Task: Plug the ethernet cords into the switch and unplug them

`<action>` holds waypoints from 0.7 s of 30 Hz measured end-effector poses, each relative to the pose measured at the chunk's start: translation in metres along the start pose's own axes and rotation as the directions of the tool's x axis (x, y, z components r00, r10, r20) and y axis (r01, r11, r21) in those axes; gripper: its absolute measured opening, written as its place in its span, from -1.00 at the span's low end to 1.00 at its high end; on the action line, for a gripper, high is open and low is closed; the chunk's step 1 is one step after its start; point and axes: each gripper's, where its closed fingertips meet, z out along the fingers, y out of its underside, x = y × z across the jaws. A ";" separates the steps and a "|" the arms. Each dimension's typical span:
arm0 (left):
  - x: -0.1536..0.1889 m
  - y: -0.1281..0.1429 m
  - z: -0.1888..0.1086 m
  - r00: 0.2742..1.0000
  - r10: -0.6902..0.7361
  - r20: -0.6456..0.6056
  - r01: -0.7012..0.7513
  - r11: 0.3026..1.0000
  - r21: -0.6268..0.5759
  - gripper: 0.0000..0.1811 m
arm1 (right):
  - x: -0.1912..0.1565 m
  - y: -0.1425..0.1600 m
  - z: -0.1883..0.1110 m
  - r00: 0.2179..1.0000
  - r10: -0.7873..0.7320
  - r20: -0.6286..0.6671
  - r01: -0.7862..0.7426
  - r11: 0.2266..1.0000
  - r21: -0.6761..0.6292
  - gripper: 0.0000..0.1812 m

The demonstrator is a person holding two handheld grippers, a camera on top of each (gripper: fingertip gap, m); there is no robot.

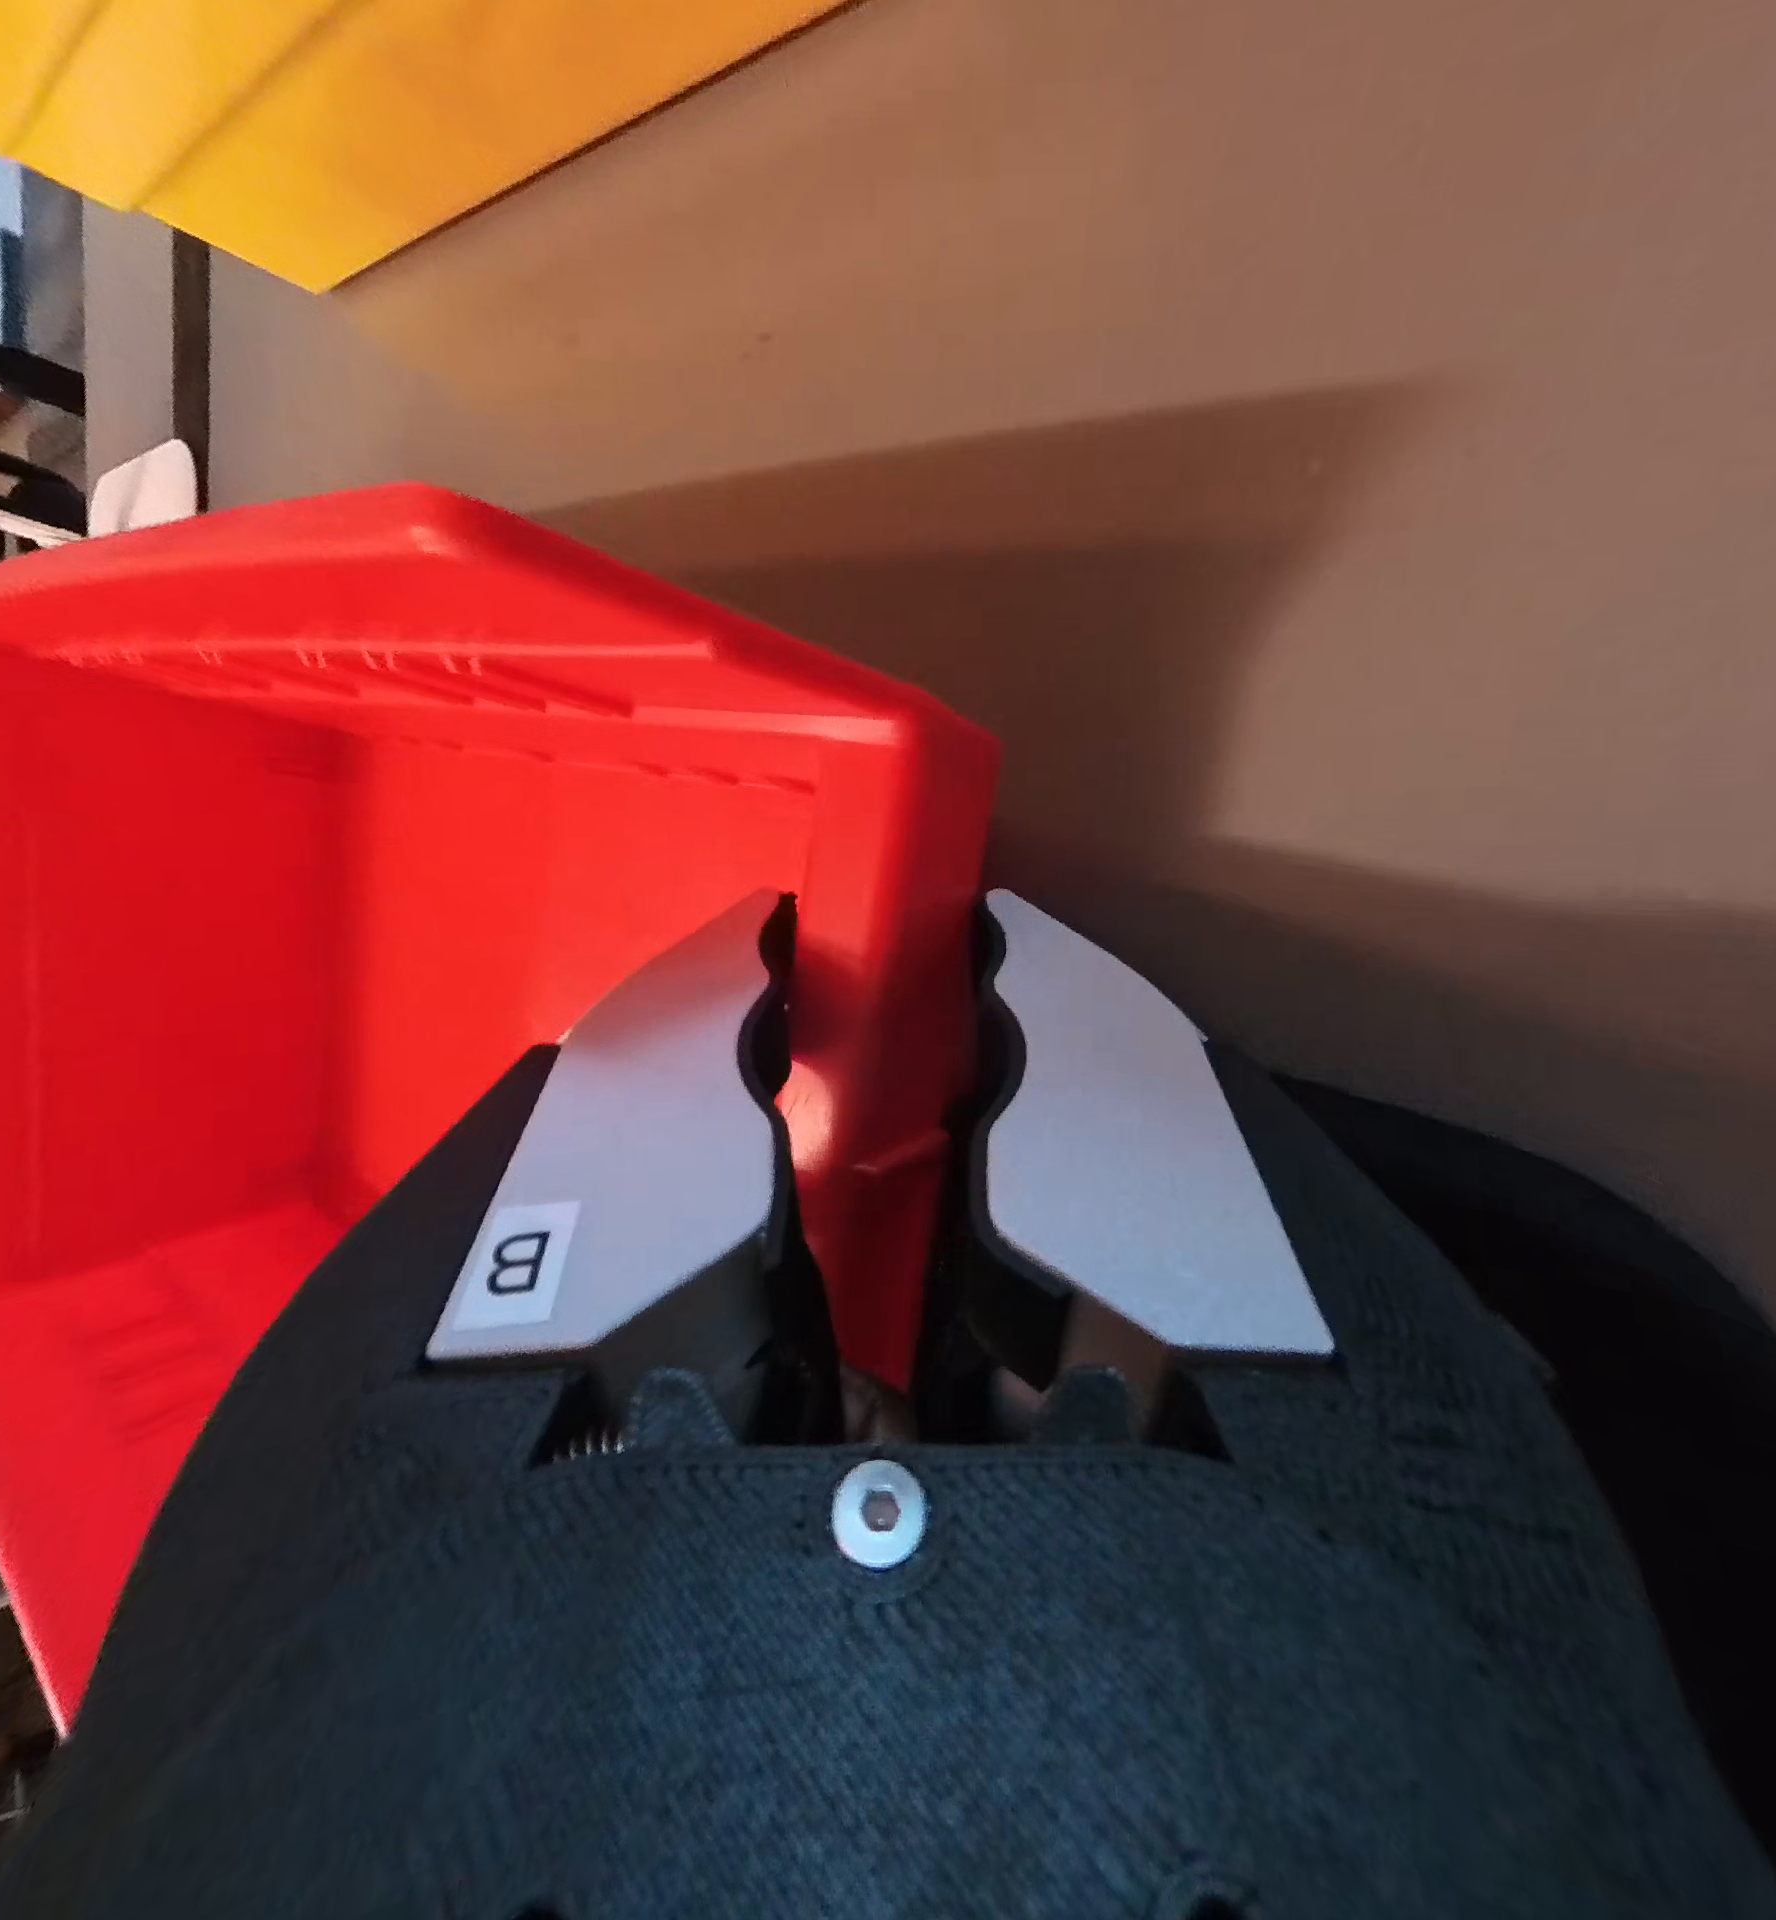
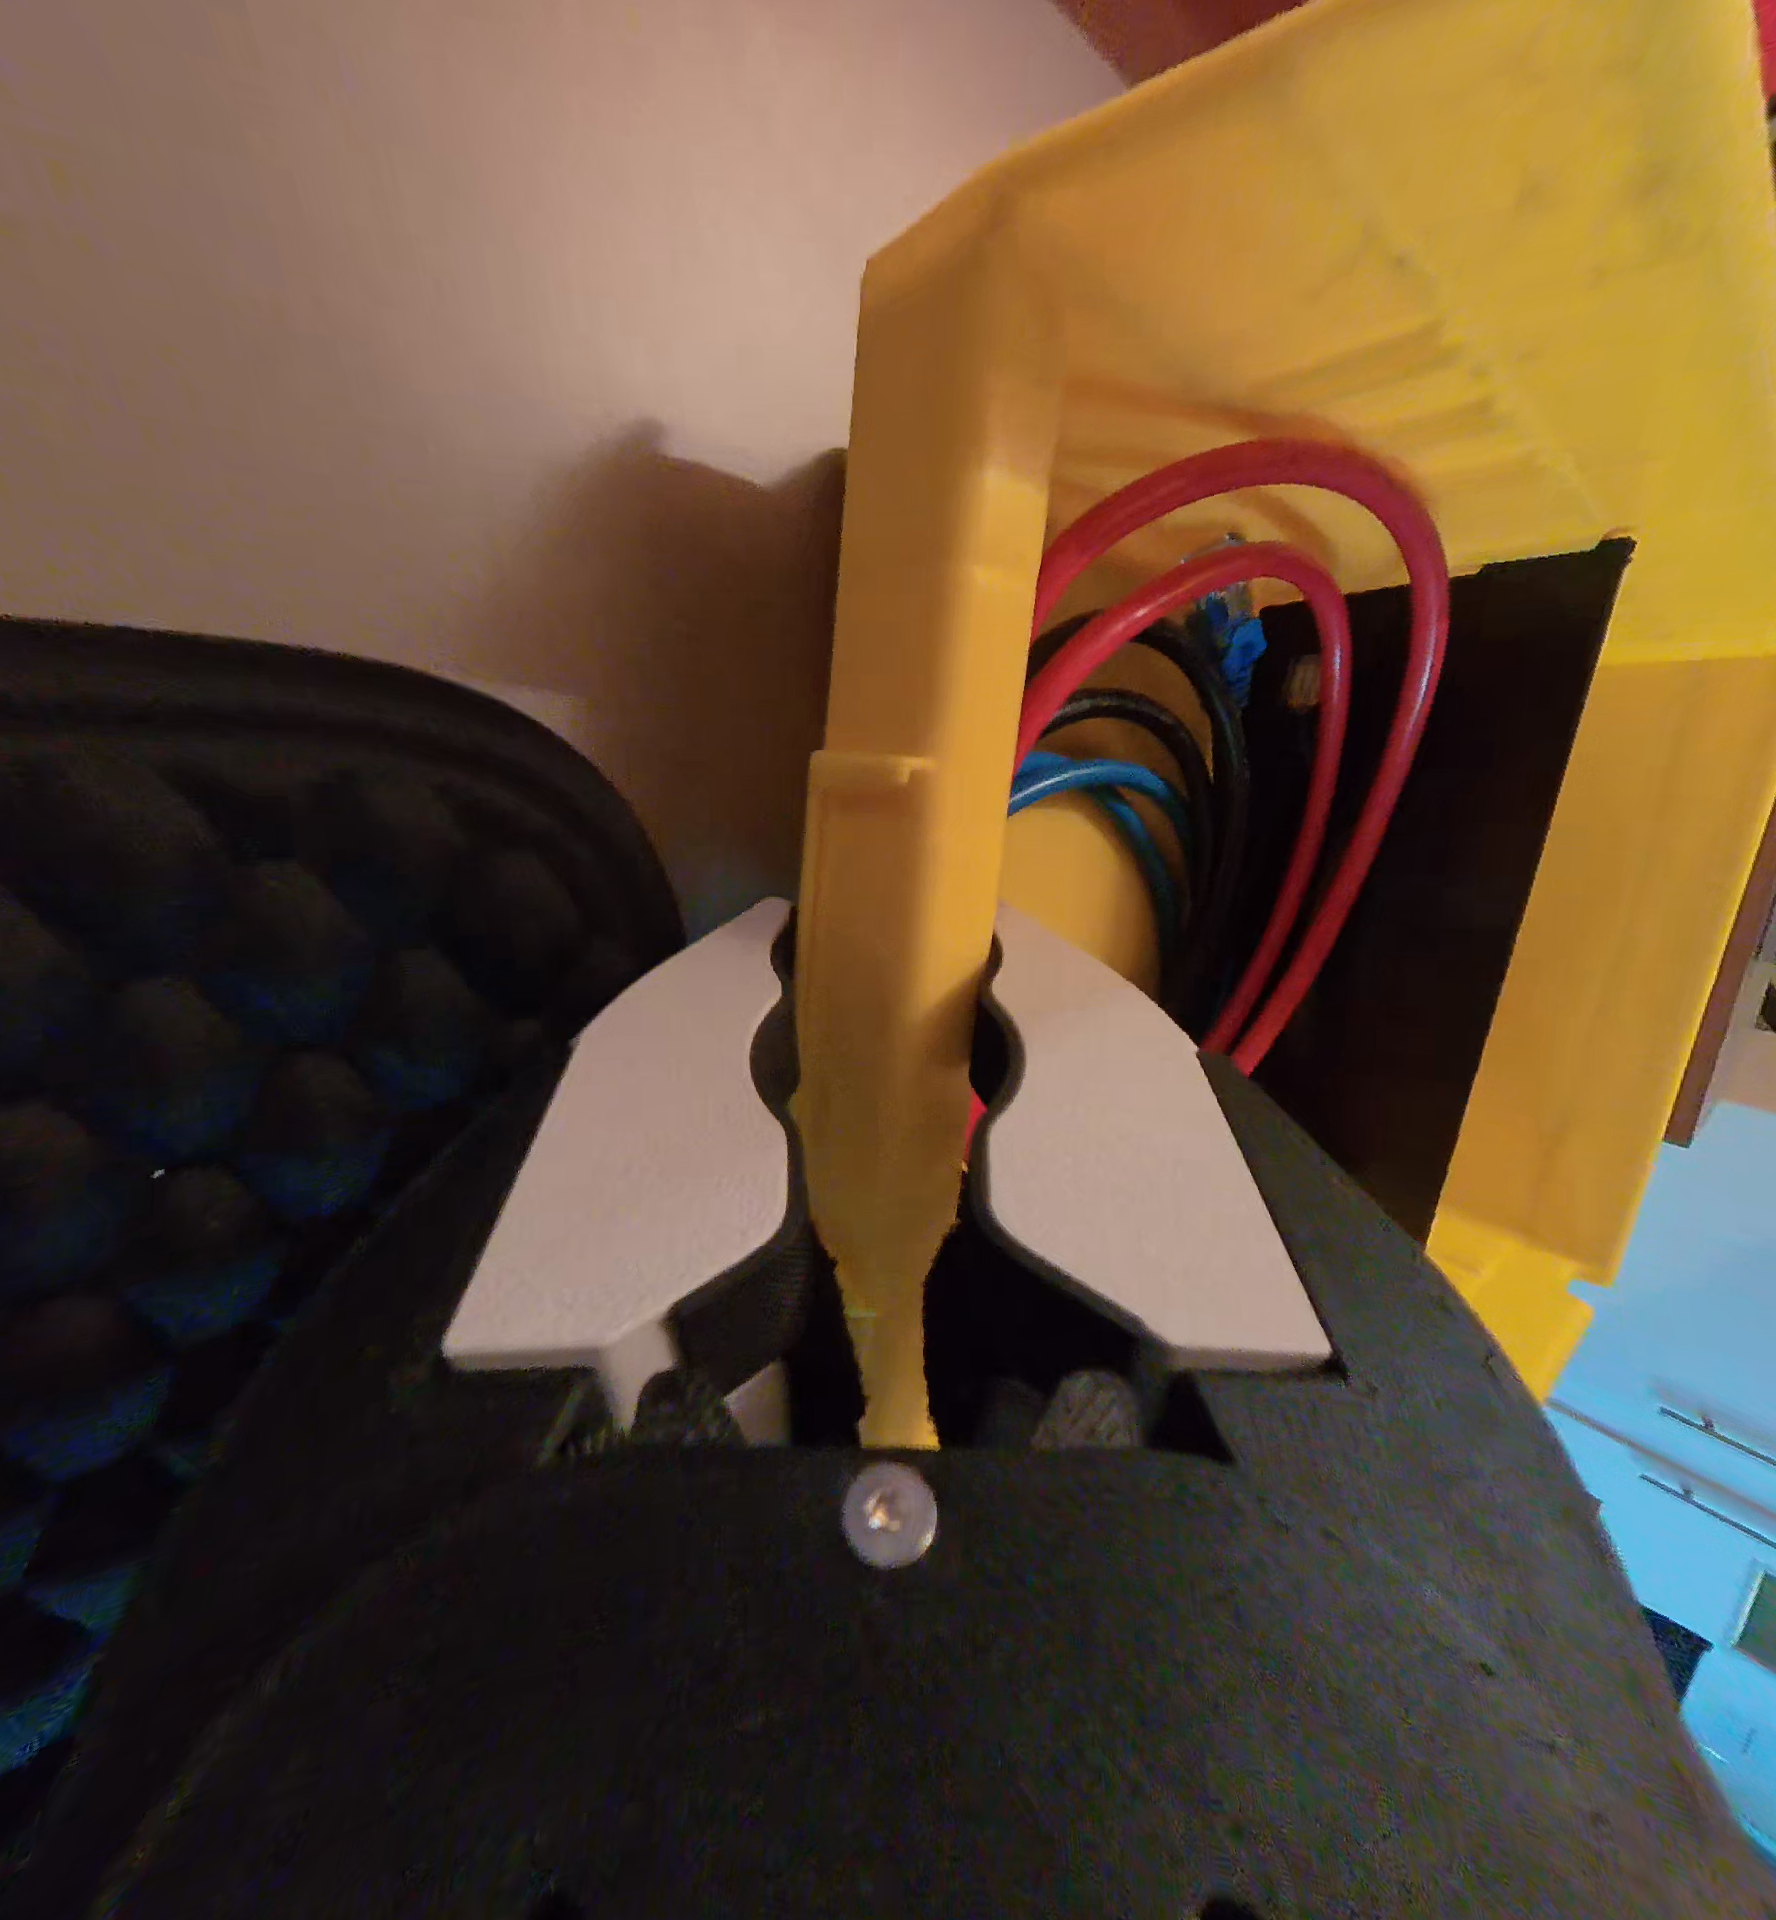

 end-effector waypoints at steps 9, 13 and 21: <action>-0.007 -0.001 0.005 0.999 -0.010 0.030 0.010 1.000 0.000 -0.65 | 0.000 -0.001 0.000 1.000 0.003 0.007 -0.003 0.999 0.040 -0.68; -0.008 0.000 0.006 1.000 -0.014 0.020 0.014 1.000 0.003 -0.65 | 0.000 0.001 -0.001 1.000 0.001 0.009 -0.002 0.999 0.052 -0.68; -0.021 -0.031 -0.036 0.940 -0.336 0.061 0.300 0.899 0.319 -0.18 | 0.016 -0.017 -0.027 0.973 0.227 -0.049 -0.201 0.928 0.314 -0.34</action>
